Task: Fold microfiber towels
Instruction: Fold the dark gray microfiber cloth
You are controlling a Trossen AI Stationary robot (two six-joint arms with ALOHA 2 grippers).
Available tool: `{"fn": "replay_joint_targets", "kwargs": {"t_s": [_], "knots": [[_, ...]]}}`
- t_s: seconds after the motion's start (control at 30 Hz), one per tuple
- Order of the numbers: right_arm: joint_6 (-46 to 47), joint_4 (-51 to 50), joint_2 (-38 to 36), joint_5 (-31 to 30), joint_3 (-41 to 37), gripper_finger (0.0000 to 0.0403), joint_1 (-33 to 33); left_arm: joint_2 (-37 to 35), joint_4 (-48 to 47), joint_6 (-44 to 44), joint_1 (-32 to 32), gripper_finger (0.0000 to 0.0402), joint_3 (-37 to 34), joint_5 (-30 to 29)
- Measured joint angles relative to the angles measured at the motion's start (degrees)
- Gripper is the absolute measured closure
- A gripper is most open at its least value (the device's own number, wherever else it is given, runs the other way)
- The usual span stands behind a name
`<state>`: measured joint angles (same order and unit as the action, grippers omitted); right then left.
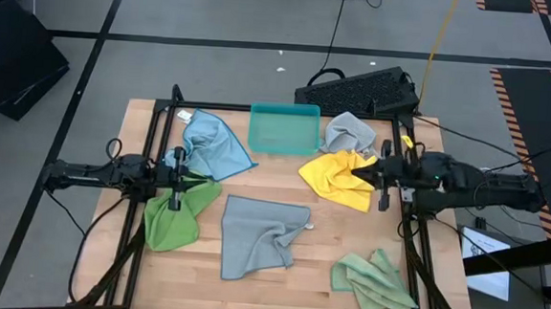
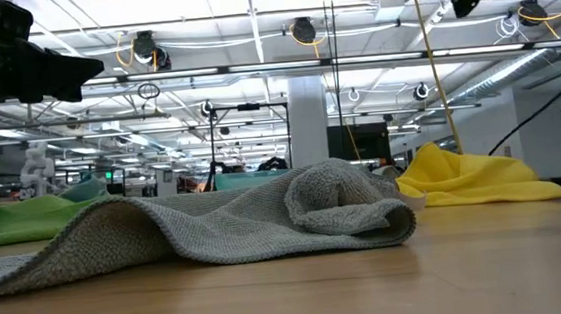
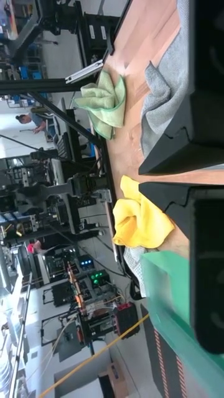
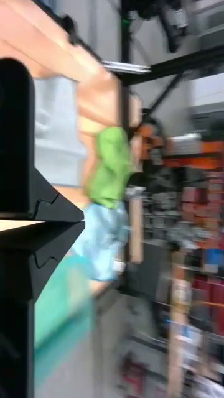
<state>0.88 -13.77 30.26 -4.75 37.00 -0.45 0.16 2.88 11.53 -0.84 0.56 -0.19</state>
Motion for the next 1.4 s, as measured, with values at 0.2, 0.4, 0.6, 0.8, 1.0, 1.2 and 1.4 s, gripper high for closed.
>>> {"fn": "replay_joint_targets", "kwargs": {"t_s": [0.2, 0.4, 0.6, 0.8, 1.0, 1.2, 1.4], "knots": [[2.9, -9.6, 12.4, 0.0, 15.1, 0.0402, 0.0, 0.2, -0.7, -0.1, 0.0, 0.0369, 0.0, 0.0], [3.0, -18.4, 22.9, 0.0, 26.5, 0.0403, 0.0, 0.2, -1.4, -1.7, 0.0, 0.0369, 0.0, 0.0], [4.0, -23.0, 29.8, 0.1, 30.1, 0.0403, 0.0, 0.2, -1.5, -5.2, 0.0, 0.0369, 0.0, 0.0], [4.5, -25.3, 33.9, 0.3, 30.1, 0.0403, 0.0, 0.2, -2.6, -9.8, 0.0, 0.0369, 1.8, 0.1], [4.5, -25.5, 35.3, 0.3, 30.1, 0.0403, 0.0, 2.4, -15.8, -15.4, 0.0, 0.0369, 14.7, 0.0], [4.5, -25.4, 35.3, 0.3, 30.1, 0.0403, 0.0, 11.2, -31.0, -19.5, 0.0, 0.0369, 30.9, 1.2], [4.5, -25.5, 35.3, 0.3, 30.1, 0.0403, 0.0, 22.4, -46.5, -18.7, 0.0, 0.0369, 46.2, 1.5]]}}
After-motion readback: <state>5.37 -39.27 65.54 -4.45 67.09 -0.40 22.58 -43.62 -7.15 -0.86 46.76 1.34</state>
